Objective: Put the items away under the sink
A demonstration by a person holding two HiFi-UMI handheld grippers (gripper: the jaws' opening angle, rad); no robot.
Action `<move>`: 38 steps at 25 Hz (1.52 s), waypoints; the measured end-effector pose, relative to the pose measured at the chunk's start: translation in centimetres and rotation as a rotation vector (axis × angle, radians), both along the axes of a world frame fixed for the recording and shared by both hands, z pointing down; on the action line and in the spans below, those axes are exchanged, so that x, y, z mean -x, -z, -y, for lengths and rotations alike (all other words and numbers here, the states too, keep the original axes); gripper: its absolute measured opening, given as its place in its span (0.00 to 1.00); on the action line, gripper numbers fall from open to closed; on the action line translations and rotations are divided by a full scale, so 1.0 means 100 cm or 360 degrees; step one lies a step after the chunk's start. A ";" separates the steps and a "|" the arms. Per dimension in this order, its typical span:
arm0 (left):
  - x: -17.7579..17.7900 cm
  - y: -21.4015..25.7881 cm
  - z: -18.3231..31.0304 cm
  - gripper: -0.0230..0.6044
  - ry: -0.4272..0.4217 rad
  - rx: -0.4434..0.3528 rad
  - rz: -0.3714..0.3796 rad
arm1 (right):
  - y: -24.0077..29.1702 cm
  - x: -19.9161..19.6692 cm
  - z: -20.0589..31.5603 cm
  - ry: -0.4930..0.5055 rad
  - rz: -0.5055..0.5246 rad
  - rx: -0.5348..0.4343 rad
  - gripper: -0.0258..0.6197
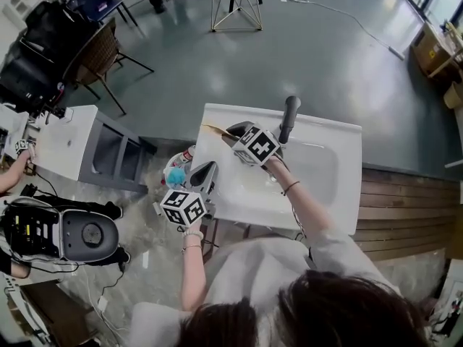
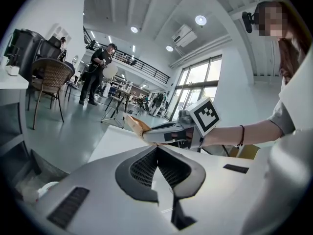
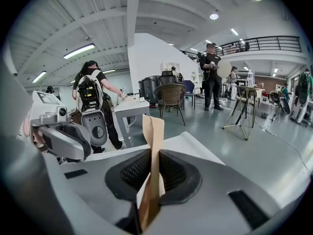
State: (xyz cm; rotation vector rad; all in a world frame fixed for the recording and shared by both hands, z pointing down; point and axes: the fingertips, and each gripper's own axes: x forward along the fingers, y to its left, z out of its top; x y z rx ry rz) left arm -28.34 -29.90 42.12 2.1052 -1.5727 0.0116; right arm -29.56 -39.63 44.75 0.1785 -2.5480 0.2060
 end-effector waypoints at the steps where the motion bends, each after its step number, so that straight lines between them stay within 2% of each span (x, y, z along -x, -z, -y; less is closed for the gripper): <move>1: -0.001 0.002 -0.001 0.03 0.0007 -0.0012 -0.0001 | 0.003 -0.002 0.000 -0.0002 0.0014 -0.0001 0.13; 9: -0.001 0.002 -0.007 0.03 -0.0050 -0.0046 -0.0005 | 0.015 -0.010 -0.013 -0.0099 0.0109 0.0034 0.13; 14: -0.009 0.005 -0.013 0.03 -0.0100 -0.0064 -0.0001 | 0.024 -0.029 -0.020 -0.0205 0.0145 0.0045 0.13; 25: -0.029 0.011 -0.055 0.03 -0.0282 -0.0121 0.0036 | 0.033 -0.061 -0.062 -0.0396 0.0167 0.0013 0.13; 38: -0.059 0.027 -0.112 0.03 -0.0400 -0.0216 0.0063 | 0.059 -0.099 -0.127 -0.0515 0.0216 -0.0080 0.13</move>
